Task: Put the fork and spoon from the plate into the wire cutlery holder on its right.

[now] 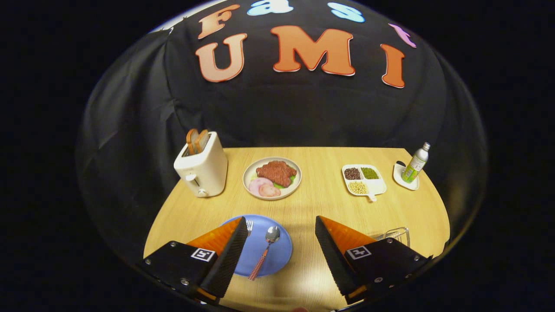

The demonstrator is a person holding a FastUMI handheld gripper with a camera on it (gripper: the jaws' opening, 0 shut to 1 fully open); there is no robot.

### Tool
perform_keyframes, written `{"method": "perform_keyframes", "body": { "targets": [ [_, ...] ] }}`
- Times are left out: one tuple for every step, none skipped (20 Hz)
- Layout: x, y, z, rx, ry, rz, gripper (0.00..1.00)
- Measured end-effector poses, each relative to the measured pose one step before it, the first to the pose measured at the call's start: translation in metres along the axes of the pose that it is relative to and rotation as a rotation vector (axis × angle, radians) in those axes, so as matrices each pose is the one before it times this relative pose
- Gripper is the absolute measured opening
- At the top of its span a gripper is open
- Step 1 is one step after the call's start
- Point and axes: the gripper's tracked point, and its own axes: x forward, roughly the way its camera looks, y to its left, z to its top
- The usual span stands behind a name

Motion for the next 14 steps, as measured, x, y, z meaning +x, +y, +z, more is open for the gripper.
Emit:
{"method": "perform_keyframes", "body": {
  "targets": [
    [0.00597, 0.00743, -0.01281, -0.01682, 0.03769, 0.01216, 0.92],
    [0.00583, 0.00828, -0.01443, -0.00547, 0.04055, 0.0109, 0.91],
    [0.00601, 0.0073, -0.01319, 0.00041, 0.04352, 0.01171, 0.88],
    [0.00847, 0.00617, -0.0115, 0.00194, 0.03639, 0.00988, 0.88],
    [0.00715, 0.00389, -0.01051, 0.00331, 0.03612, 0.00356, 0.87],
    [0.00718, 0.00292, -0.00973, 0.0041, 0.02669, 0.00127, 0.86],
    [0.00649, 0.00153, -0.00747, 0.0014, 0.0206, -0.00292, 0.84],
    [0.00599, 0.001, -0.00837, 0.00006, 0.02292, -0.00383, 0.83],
    [0.00624, 0.00159, -0.00517, 0.00124, 0.01395, -0.0014, 0.8],
    [0.00535, 0.00048, -0.00585, 0.00105, 0.01603, -0.00679, 0.79],
    [0.00518, 0.00141, -0.00493, 0.00545, 0.01307, -0.00132, 0.77],
    [0.00593, 0.00058, -0.00554, 0.00457, 0.01028, -0.0066, 0.75],
    [0.00545, -0.0007, -0.00526, -0.00127, 0.00988, -0.00971, 0.71],
    [0.00552, -0.002, -0.00509, -0.01127, 0.00338, -0.01576, 0.69]
  ]
}}
